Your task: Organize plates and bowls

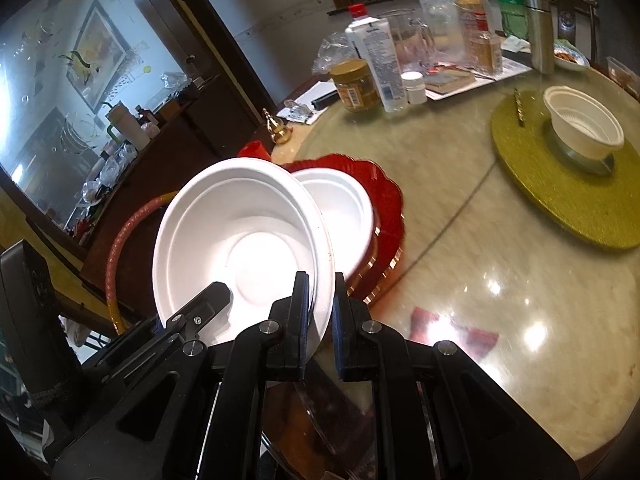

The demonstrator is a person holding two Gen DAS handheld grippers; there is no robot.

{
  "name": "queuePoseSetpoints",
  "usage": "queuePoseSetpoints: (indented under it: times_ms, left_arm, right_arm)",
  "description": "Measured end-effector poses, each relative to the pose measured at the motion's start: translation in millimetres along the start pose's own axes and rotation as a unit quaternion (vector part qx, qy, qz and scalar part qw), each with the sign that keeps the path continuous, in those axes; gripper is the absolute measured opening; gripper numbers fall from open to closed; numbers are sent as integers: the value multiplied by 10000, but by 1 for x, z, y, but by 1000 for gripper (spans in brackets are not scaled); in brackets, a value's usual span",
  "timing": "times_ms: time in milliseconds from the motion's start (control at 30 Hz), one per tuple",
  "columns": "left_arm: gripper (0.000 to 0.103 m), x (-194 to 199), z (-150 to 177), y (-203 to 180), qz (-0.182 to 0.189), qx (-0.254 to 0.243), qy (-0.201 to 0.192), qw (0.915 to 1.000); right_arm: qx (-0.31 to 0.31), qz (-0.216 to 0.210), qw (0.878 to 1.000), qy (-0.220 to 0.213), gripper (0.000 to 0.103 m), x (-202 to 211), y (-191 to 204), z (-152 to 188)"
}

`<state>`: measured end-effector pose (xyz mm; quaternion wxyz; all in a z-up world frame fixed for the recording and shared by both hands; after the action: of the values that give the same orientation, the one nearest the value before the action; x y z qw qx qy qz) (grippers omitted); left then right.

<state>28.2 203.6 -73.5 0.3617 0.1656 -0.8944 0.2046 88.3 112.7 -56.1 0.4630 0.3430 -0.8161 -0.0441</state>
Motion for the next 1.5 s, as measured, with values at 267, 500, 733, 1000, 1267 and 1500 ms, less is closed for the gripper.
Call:
queuePoseSetpoints:
  times_ms: [267, 500, 733, 1000, 1267, 1500]
  left_arm:
    - [16, -11, -16, 2, -168, -66, 6, 9998]
    - [16, -24, -19, -2, -224, -146, 98, 9996]
    - [16, -33, -23, -6, -292, -209, 149, 9992]
    - [16, -43, -26, -7, -350, -225, 228, 9989]
    - [16, -53, -32, -3, -426, -189, 305, 9985]
    - [16, -54, -32, 4, -538, -135, 329, 9979]
  right_arm:
    - [12, -15, 10000, 3, 10, -13, 0, -15]
    - [-105, 11, 9999, 58, 10, -22, -11, -21]
    - [-212, -21, 9997, 87, 10, -31, -20, -27]
    - [-290, -40, 9995, 140, 10, -41, -28, -33]
    - [-275, -58, 9994, 225, 10, -53, -29, -39]
    - [-205, -102, 9993, 306, 10, -60, -23, -39]
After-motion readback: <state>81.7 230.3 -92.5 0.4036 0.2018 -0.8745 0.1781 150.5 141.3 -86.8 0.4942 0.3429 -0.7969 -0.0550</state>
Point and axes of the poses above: each gripper's, at about its wrist camera, not at the fingertips, and x roughly against the way its jaws point, y to its left, z to its underside, the point moved 8 cm from there along -x, roughly the way its jaws point, and after that the axes turned 1 degree about x, right-handed, at the moved point
